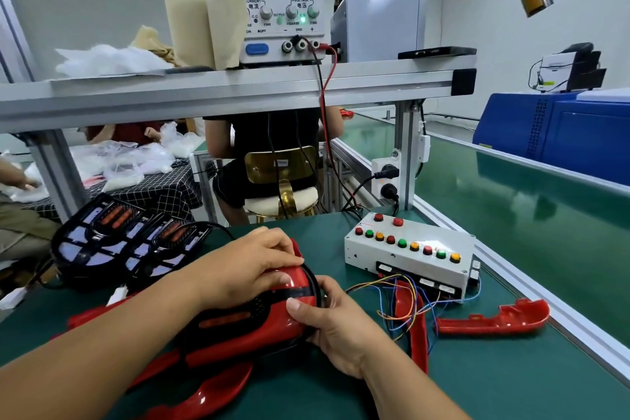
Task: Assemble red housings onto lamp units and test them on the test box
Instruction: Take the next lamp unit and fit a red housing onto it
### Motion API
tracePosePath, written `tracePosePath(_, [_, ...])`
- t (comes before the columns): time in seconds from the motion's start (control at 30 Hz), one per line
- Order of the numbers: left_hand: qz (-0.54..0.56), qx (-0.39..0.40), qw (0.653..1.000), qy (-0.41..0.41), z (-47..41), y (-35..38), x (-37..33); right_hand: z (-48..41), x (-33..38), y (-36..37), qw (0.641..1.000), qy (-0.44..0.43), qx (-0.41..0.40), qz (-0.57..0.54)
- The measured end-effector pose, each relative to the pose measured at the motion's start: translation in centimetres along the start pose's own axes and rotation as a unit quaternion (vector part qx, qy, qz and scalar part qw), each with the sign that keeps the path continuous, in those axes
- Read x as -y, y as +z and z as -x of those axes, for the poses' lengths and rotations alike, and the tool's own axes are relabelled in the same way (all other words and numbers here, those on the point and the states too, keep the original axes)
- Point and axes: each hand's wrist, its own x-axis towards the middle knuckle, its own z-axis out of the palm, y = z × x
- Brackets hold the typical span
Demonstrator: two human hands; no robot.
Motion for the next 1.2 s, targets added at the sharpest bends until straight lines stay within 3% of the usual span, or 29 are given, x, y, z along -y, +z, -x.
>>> tracePosePath(0.13, [0.004, -0.030, 1.000, -0.002, 0.0, 0.6, -0.5, 0.1, 0.3, 0.4, 1.000, 0.000, -0.010, -0.006])
tracePosePath(0.27, [0.031, -0.063, 0.997, -0.023, 0.2, 1.0, -1.1, -0.4, -0.1, 1.1, 0.994, -0.020, -0.093, 0.060])
tracePosePath(0.33, [-0.006, -0.090, 0.996, -0.023, 0.8, 1.0, -1.3, -0.5, -0.4, 1.3, 0.990, -0.031, -0.113, 0.074])
tracePosePath(0.43, [-0.037, -0.129, 0.990, -0.035, 2.6, 1.0, -0.8, -0.6, -0.5, 1.2, 0.987, -0.044, -0.127, 0.084])
tracePosePath(0.57, [0.008, -0.159, 0.986, -0.048, 4.5, 1.6, -0.1, -0.7, -0.9, 1.1, 0.983, -0.058, -0.129, 0.118])
tracePosePath(0.93, [-0.042, -0.103, 0.994, 0.022, 4.0, -0.1, 0.2, -0.7, -1.0, 1.0, 0.983, -0.067, -0.121, 0.117])
tracePosePath(1.2, [-0.043, -0.116, 0.992, 0.031, 3.8, 0.5, 0.2, -0.9, -1.2, 0.6, 0.985, -0.081, -0.108, 0.103])
